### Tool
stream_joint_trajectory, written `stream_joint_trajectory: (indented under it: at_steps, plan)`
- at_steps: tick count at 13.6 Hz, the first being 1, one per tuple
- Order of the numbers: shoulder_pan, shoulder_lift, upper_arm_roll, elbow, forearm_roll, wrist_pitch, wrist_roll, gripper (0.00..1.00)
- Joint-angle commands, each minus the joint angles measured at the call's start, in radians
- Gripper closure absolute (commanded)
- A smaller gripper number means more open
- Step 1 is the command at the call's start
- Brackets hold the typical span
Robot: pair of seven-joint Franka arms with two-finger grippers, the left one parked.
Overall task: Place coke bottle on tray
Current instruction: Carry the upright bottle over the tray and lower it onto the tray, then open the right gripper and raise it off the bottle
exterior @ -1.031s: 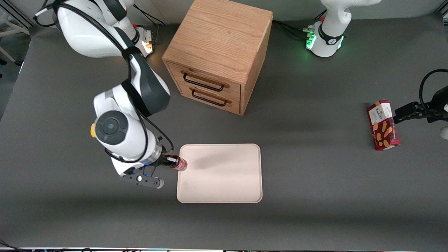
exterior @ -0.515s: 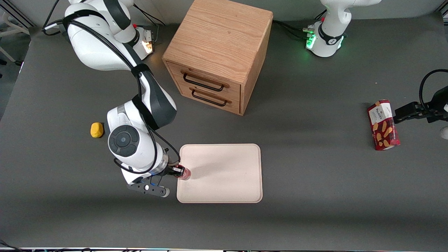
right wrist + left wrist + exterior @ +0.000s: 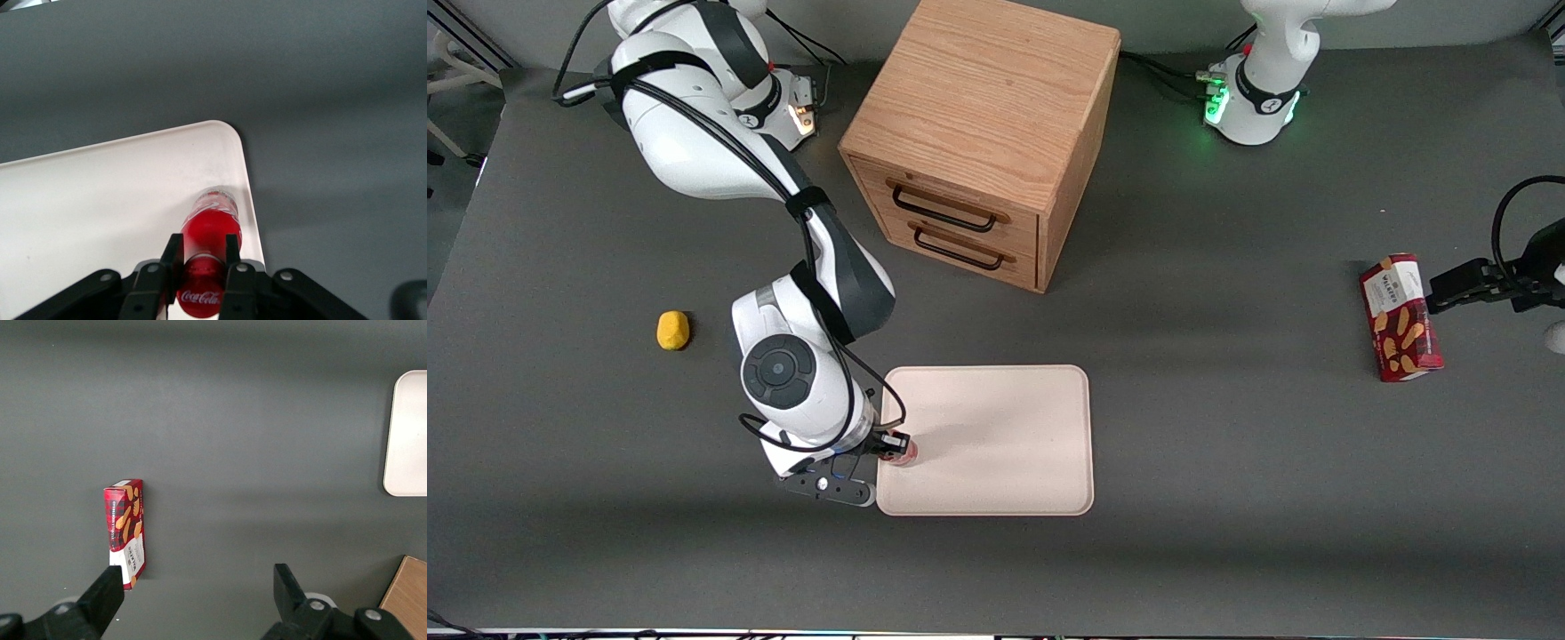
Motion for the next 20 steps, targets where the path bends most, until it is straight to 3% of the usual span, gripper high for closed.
stream_joint_trajectory:
  at_steps: [1, 3, 4, 5, 6, 10, 12, 16, 20]
  plan:
    - [0.010, 0.002, 0.000, 0.039, -0.019, -0.008, 0.031, 1.00]
    - [0.010, 0.001, 0.000, 0.036, -0.016, -0.008, 0.039, 0.98]
    - [0.010, 0.001, 0.000, 0.025, -0.019, -0.006, 0.054, 0.18]
    - [0.010, 0.001, 0.000, 0.022, -0.020, -0.005, 0.060, 0.15]
    - [0.010, -0.002, 0.000, 0.022, -0.020, -0.005, 0.063, 0.04]
    - [0.008, -0.042, 0.000, 0.021, -0.017, -0.018, 0.063, 0.00]
    - [0.008, -0.100, 0.002, 0.019, -0.011, -0.121, 0.063, 0.00]
    - [0.007, -0.274, 0.011, -0.007, -0.006, -0.346, 0.060, 0.00]
    - [-0.028, -0.514, 0.011, -0.189, 0.029, -0.387, -0.004, 0.00]
